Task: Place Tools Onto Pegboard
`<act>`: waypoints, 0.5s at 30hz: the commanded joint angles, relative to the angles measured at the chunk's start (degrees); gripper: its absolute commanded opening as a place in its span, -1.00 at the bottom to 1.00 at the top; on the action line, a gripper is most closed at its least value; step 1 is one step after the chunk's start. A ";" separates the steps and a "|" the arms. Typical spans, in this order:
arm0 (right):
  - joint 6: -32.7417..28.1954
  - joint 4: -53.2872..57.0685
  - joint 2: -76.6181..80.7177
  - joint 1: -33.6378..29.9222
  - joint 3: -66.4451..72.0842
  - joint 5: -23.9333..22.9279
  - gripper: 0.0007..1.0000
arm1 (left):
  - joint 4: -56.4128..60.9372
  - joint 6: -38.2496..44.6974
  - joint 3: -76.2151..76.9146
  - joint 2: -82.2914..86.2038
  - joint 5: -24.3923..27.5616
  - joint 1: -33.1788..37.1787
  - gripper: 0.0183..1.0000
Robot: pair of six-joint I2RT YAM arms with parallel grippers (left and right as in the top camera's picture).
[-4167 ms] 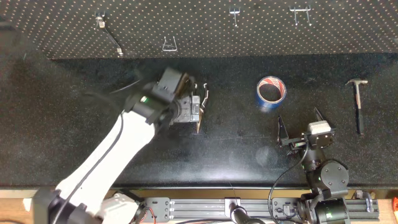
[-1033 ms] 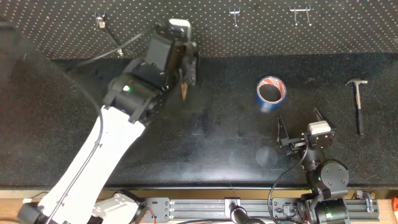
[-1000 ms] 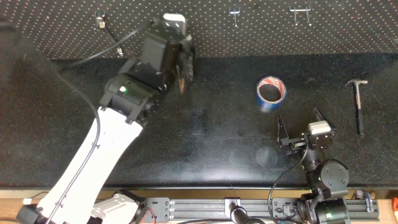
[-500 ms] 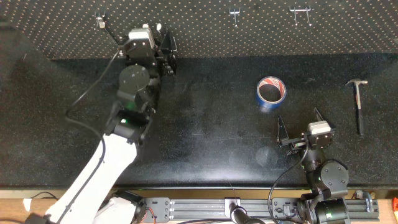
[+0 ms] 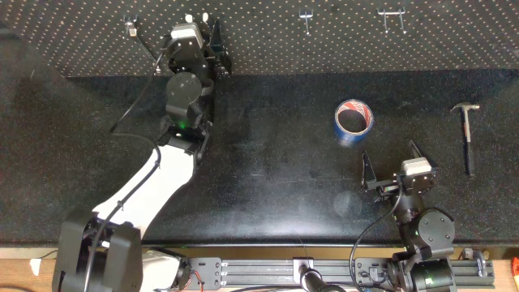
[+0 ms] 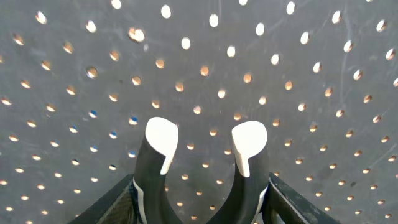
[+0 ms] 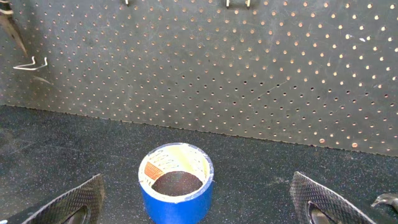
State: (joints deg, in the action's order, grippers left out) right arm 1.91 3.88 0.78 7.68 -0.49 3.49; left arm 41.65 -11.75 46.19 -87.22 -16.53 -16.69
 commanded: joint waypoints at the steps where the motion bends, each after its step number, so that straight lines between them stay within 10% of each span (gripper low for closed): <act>1: 0.85 0.15 -0.50 0.44 0.26 -0.07 0.95 | 2.86 0.74 0.37 -2.40 -0.87 0.24 -0.98; 15: 0.85 0.15 -0.50 0.44 0.26 -0.07 0.95 | 7.26 1.36 0.37 -7.37 -0.83 1.27 -0.98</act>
State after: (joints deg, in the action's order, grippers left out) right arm 1.91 3.88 0.78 7.68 -0.49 3.49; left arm 47.99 -11.53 46.19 -93.71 -16.53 -15.81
